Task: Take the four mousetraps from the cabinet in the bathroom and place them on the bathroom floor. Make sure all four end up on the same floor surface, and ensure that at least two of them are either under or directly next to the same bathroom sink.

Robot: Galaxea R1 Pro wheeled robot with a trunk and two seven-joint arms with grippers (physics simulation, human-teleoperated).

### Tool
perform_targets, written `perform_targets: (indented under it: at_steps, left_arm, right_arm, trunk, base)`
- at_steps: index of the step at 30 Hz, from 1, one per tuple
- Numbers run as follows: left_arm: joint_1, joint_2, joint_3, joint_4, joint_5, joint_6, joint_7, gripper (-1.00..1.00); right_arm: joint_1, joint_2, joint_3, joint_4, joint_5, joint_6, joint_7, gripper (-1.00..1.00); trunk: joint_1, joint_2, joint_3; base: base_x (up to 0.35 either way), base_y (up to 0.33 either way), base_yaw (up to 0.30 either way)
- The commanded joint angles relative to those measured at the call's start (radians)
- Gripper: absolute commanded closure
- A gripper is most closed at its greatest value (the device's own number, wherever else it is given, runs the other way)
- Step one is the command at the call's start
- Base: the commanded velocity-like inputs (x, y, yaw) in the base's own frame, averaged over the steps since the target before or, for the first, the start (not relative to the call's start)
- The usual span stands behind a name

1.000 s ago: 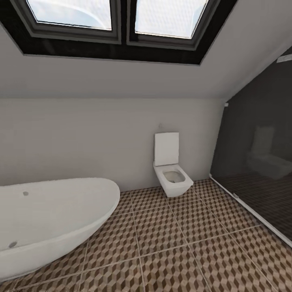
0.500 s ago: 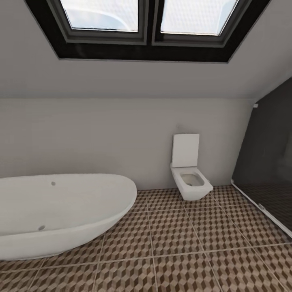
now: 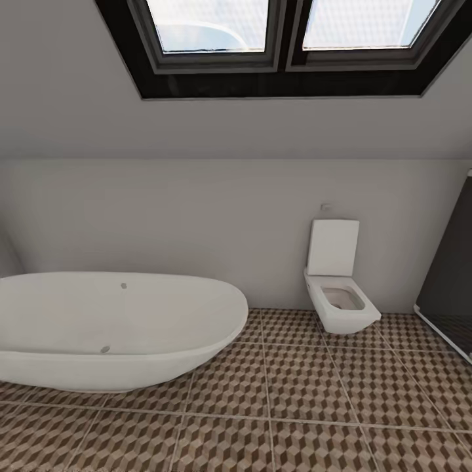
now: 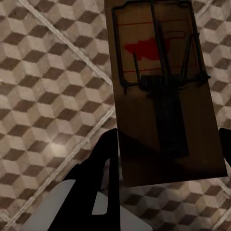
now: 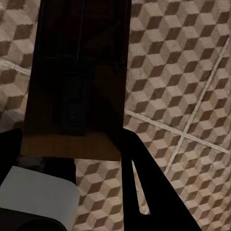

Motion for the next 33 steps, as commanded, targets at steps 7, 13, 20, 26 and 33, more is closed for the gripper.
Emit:
perform_targets:
  at_steps: [7, 13, 20, 26, 33]
  left_arm:
    - [0.0, -0.001, -0.007, 0.001, 0.008, -0.003, 0.001, 1.0]
    - [0.0, -0.002, -0.007, 0.001, 0.008, -0.003, 0.001, 1.0]
    - [0.0, -0.002, -0.007, 0.001, 0.008, -0.003, 0.001, 1.0]
    - [-0.001, -0.002, -0.007, 0.001, 0.008, -0.003, 0.001, 1.0]
    - [-0.001, -0.003, -0.008, 0.001, 0.007, -0.002, 0.001, 1.0]
  right_arm:
    - [-0.001, 0.0, 0.004, 0.002, 0.003, 0.002, -0.004, 1.0]
    - [-0.001, 0.001, 0.004, 0.002, 0.003, 0.002, -0.004, 1.0]
    - [-0.001, 0.002, 0.004, 0.002, 0.003, 0.002, -0.005, 1.0]
    - [-0.001, 0.002, 0.004, 0.002, 0.002, 0.002, -0.005, 1.0]
    - [-0.001, 0.002, 0.004, 0.002, 0.002, 0.002, -0.005, 1.0]
  trunk:
    - [0.0, -0.001, -0.001]
    - [0.0, -0.001, -0.001]
    - [0.0, -0.001, -0.001]
    - [0.0, -0.001, -0.001]
    - [0.0, -0.001, -0.001]
  base:
    - [0.0, 0.0, 0.3]
    - [0.0, 0.0, 0.3]
    - [0.0, 0.0, 0.3]
    - [0.0, 0.0, 0.3]
    - [0.0, 0.0, 0.3]
